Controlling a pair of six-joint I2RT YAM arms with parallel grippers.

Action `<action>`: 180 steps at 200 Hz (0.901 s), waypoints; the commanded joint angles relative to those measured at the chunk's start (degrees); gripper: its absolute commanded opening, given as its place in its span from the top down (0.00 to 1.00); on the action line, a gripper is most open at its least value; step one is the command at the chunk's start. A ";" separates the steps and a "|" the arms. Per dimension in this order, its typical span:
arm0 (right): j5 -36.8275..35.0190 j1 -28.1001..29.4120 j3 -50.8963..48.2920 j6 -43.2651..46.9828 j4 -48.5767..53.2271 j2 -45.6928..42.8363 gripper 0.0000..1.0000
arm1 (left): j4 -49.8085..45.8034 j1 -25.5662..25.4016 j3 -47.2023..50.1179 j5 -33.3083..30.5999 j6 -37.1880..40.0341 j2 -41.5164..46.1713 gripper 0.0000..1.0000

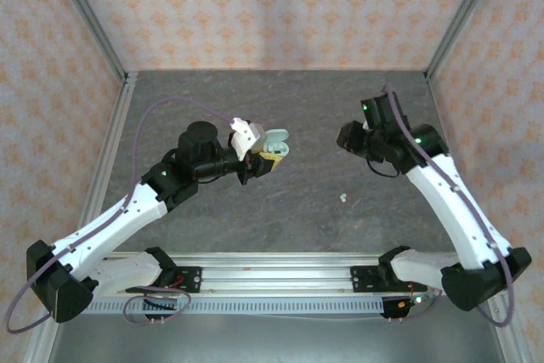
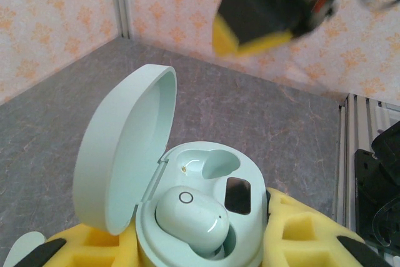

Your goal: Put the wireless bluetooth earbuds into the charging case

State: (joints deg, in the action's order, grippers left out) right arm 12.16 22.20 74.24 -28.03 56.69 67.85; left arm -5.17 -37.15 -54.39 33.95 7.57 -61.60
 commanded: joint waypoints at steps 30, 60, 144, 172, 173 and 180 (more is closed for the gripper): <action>8.85 -6.58 -16.68 3.23 -8.30 6.08 0.67 | -0.03 -0.30 1.53 -0.99 -0.06 1.60 0.71; 7.15 -6.56 -18.42 4.97 -10.15 10.97 0.71 | 0.04 -0.29 1.68 -0.93 0.19 0.90 0.71; -1.59 0.35 -16.26 5.45 -9.03 22.91 0.76 | 1.13 -0.31 2.17 -1.16 0.25 -1.32 0.71; -2.92 1.24 -15.18 5.04 -9.01 26.21 0.73 | 0.44 -0.29 1.99 -1.42 0.77 -1.48 0.70; -2.93 1.25 -15.18 5.06 -9.03 26.33 0.73 | 0.43 -0.30 1.95 -1.43 0.77 -1.49 0.70; -3.11 1.38 -15.04 5.04 -9.08 26.74 0.73 | 0.35 -0.29 2.04 -1.47 0.87 -1.44 0.70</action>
State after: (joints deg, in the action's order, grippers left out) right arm 12.67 23.03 57.08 -23.07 47.05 93.27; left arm -5.72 -37.15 -52.75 33.74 7.60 -63.07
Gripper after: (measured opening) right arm 0.266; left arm 0.346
